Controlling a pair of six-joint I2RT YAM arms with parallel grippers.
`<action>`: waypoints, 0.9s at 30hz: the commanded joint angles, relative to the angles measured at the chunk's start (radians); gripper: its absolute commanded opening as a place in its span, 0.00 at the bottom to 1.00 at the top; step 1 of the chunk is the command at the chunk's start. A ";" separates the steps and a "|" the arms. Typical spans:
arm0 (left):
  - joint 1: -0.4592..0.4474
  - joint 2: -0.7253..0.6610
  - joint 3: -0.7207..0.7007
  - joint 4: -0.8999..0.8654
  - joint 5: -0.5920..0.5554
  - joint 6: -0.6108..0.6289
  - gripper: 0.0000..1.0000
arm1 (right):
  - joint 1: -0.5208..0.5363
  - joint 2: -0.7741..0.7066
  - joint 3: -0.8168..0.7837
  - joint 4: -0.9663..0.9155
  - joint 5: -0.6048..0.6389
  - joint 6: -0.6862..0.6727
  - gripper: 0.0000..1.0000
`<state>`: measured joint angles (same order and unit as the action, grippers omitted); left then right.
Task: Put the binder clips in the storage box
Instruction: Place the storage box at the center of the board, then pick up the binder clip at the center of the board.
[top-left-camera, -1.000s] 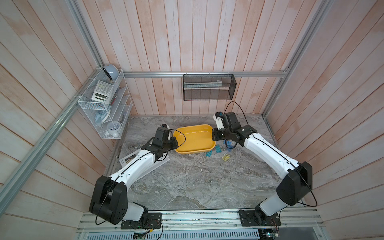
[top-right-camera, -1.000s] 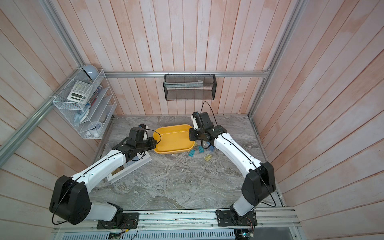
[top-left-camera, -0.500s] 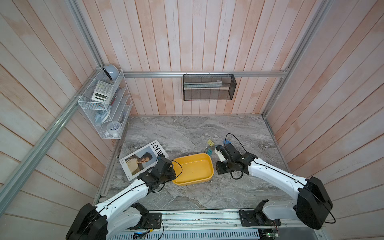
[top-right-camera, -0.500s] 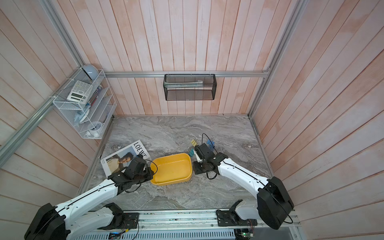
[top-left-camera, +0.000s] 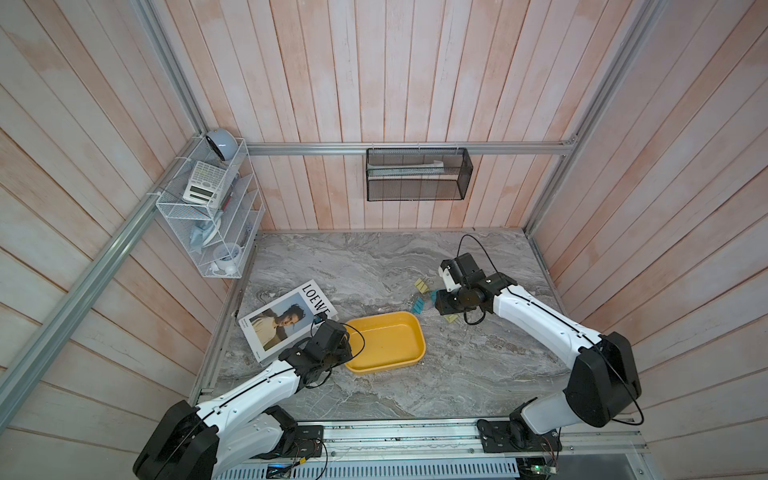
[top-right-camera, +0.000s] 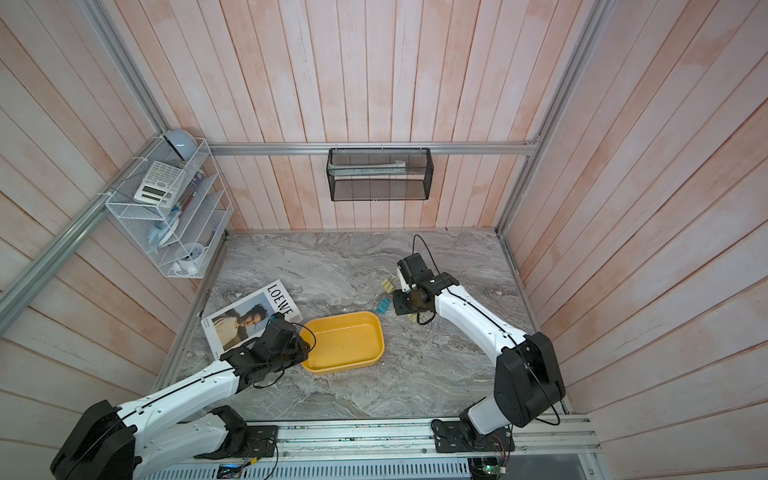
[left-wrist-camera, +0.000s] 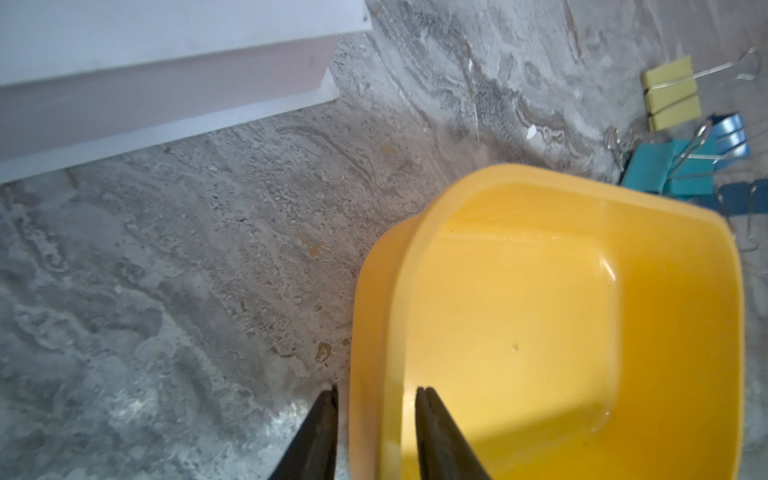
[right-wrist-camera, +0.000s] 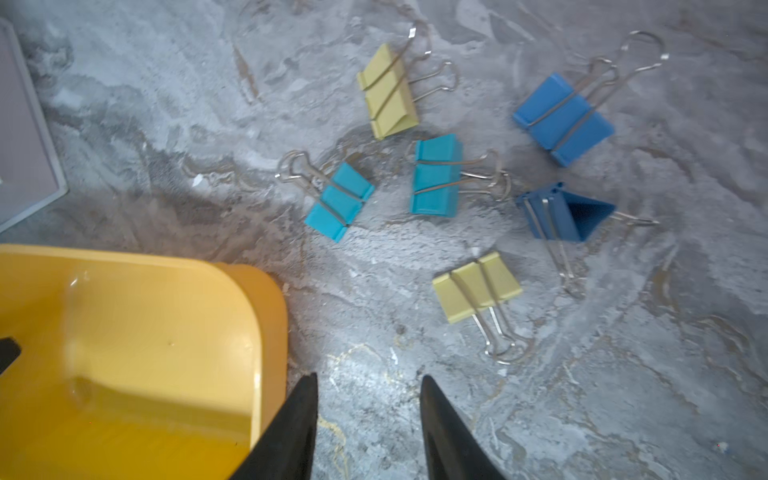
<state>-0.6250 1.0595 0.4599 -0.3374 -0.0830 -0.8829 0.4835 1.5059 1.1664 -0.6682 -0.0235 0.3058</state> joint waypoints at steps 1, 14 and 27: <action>-0.005 -0.029 0.011 0.000 -0.008 -0.007 0.52 | -0.085 0.028 -0.015 0.055 -0.024 -0.002 0.44; -0.005 -0.040 0.004 0.018 -0.009 0.007 0.59 | -0.203 0.367 0.234 0.040 -0.272 -0.097 0.42; -0.004 -0.029 0.003 0.024 -0.022 0.018 0.59 | -0.234 0.437 0.238 0.070 -0.310 -0.094 0.35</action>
<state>-0.6250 1.0203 0.4599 -0.3248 -0.0872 -0.8841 0.2543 1.9175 1.4029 -0.5903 -0.3107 0.2241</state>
